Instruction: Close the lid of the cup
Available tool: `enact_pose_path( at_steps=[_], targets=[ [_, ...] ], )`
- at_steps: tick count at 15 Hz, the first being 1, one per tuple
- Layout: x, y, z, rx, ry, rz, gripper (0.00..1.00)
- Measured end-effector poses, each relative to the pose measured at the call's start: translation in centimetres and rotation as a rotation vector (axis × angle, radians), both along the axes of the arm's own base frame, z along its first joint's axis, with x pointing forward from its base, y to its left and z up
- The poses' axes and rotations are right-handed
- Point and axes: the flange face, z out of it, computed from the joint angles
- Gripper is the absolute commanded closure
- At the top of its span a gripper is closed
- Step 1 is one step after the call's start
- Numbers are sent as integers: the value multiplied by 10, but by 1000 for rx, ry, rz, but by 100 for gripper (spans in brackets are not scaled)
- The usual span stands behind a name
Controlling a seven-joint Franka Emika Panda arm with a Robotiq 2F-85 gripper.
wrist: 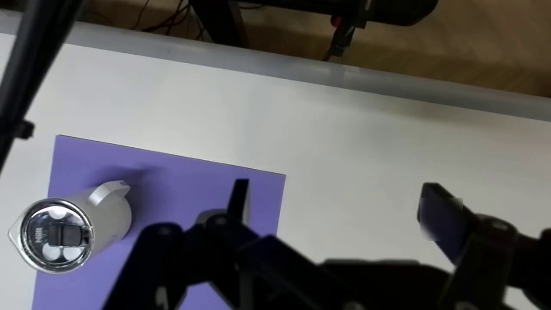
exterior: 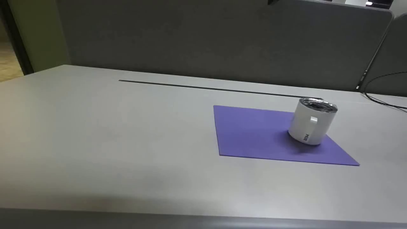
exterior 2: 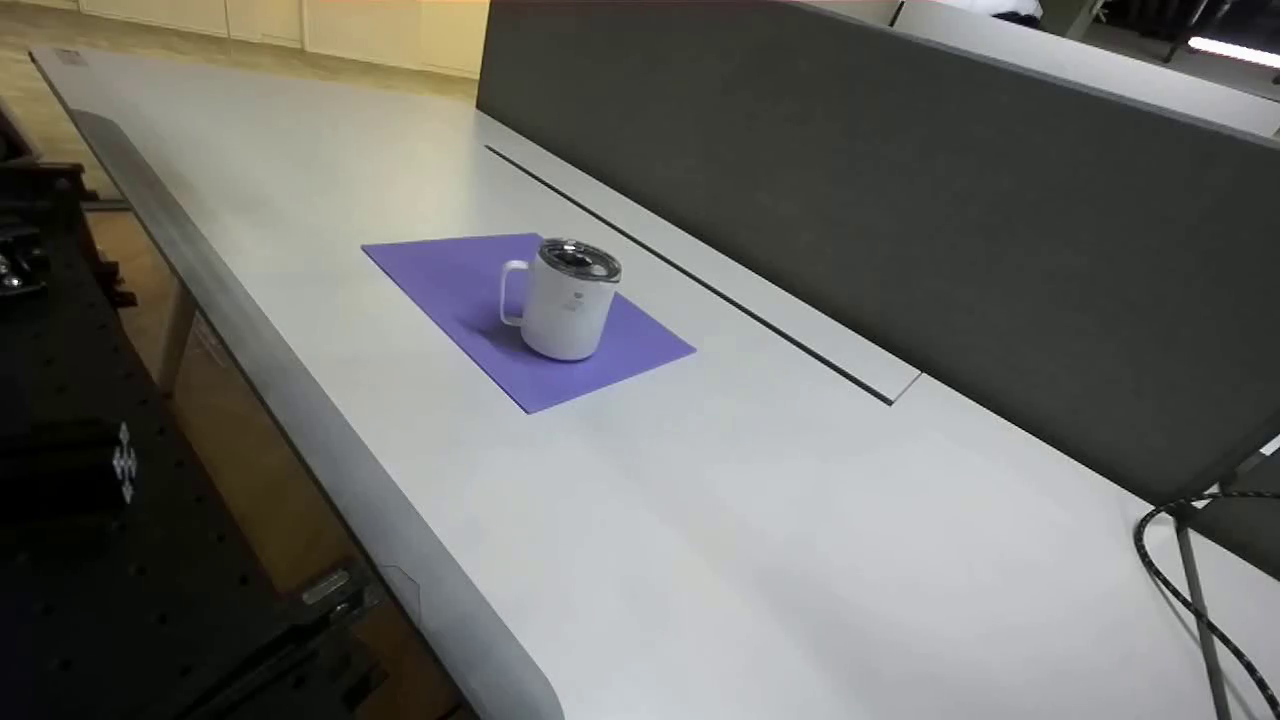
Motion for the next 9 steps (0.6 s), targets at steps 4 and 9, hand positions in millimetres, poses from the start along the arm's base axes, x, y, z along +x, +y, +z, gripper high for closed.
enact_pose_path(
  at_steps=[4, 9],
  targets=[
    [5, -5, 1, -24, -36, 18, 0],
    [48, -87, 15, -131, -192, 148, 0]
  ],
)
